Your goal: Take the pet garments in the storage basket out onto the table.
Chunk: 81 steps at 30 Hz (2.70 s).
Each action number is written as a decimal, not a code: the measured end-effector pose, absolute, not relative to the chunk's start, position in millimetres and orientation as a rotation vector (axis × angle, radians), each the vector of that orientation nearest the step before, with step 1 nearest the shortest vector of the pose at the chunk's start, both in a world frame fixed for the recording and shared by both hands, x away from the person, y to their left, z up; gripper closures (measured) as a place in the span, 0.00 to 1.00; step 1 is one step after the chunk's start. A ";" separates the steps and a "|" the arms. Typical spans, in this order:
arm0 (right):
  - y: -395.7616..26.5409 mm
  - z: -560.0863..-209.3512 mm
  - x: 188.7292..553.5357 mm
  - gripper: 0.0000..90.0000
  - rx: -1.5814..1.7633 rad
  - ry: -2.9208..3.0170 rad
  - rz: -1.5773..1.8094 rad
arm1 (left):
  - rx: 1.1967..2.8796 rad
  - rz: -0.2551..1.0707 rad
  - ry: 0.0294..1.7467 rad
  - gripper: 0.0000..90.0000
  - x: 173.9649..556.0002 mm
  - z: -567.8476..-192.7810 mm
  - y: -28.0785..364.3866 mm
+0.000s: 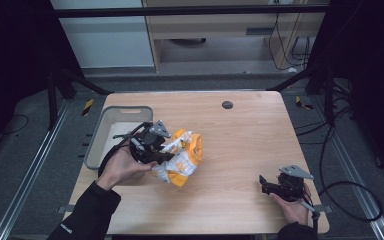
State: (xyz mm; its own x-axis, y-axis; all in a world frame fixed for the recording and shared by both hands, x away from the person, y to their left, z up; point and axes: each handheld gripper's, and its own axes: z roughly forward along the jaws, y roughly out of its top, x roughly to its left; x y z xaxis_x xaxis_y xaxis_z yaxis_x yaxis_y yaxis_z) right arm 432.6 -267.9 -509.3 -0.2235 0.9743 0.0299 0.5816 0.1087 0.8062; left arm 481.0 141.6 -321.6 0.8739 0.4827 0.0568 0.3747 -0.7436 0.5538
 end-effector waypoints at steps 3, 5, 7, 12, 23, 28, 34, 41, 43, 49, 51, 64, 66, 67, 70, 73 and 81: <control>-268.0 -509.2 432.5 0.11 1.513 1.865 0.977 | 2.506 0.250 0.610 0.83 481.5 -326.7 137.2; -268.0 -509.2 432.5 0.11 1.513 1.865 0.977 | 2.513 0.241 0.600 0.83 482.0 -330.1 134.2; -268.0 -509.1 432.3 0.10 1.515 1.865 0.979 | 2.517 0.232 0.589 0.83 482.0 -334.0 130.8; -268.6 -509.3 432.4 0.10 1.508 1.864 0.978 | 2.525 0.217 0.555 0.83 481.6 -342.3 124.3; -268.6 -509.3 432.4 0.10 1.509 1.864 0.977 | 2.562 0.188 0.526 0.83 482.2 -363.7 111.3; -268.7 -509.3 432.5 0.10 1.509 1.864 0.978 | 2.573 0.172 0.512 0.83 482.4 -374.1 105.6; -268.7 -509.3 432.4 0.10 1.509 1.864 0.979 | 2.579 0.150 0.508 0.83 482.1 -385.8 102.5; -268.6 -509.1 432.4 0.10 1.513 1.865 0.981 | 2.598 0.138 0.508 0.81 482.6 -398.4 101.4; -268.6 -509.2 432.4 0.10 1.514 1.864 0.980 | 2.604 0.130 0.508 0.80 482.7 -402.5 100.5; -268.7 -509.3 432.4 0.10 1.509 1.864 0.979 | 2.634 0.112 0.466 0.75 478.8 -411.9 97.4; -268.5 -509.2 432.5 0.10 1.514 1.866 0.980 | 2.630 0.114 0.463 0.72 477.7 -413.8 97.6; -268.5 -509.1 432.5 0.10 1.517 1.866 0.981 | 2.533 0.163 0.469 0.39 471.2 -412.0 103.6; -268.8 -509.3 432.8 0.10 1.514 1.866 0.978 | 2.510 0.187 0.474 0.34 469.7 -409.8 104.8; -268.8 -509.3 432.8 0.10 1.513 1.866 0.978 | 2.496 0.199 0.474 0.32 468.8 -408.1 105.8; -268.6 -509.3 432.8 0.10 1.518 1.866 0.979 | 2.451 0.213 0.490 0.28 466.4 -402.2 110.2; -268.7 -509.4 432.9 0.10 1.515 1.866 0.977 | 2.399 0.222 0.515 0.27 464.2 -397.6 115.6; -268.7 -509.3 432.9 0.09 1.519 1.865 0.977 | 2.248 0.271 0.607 0.26 456.8 -391.1 137.9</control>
State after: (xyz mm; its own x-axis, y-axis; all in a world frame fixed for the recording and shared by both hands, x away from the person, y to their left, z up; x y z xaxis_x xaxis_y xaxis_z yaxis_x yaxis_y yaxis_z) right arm 432.9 -268.7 -509.3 -0.2199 0.9749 0.0357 0.5842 0.1023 0.8052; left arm 456.8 137.9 -391.1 0.8634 0.5045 0.0029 0.3392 -0.5848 0.7368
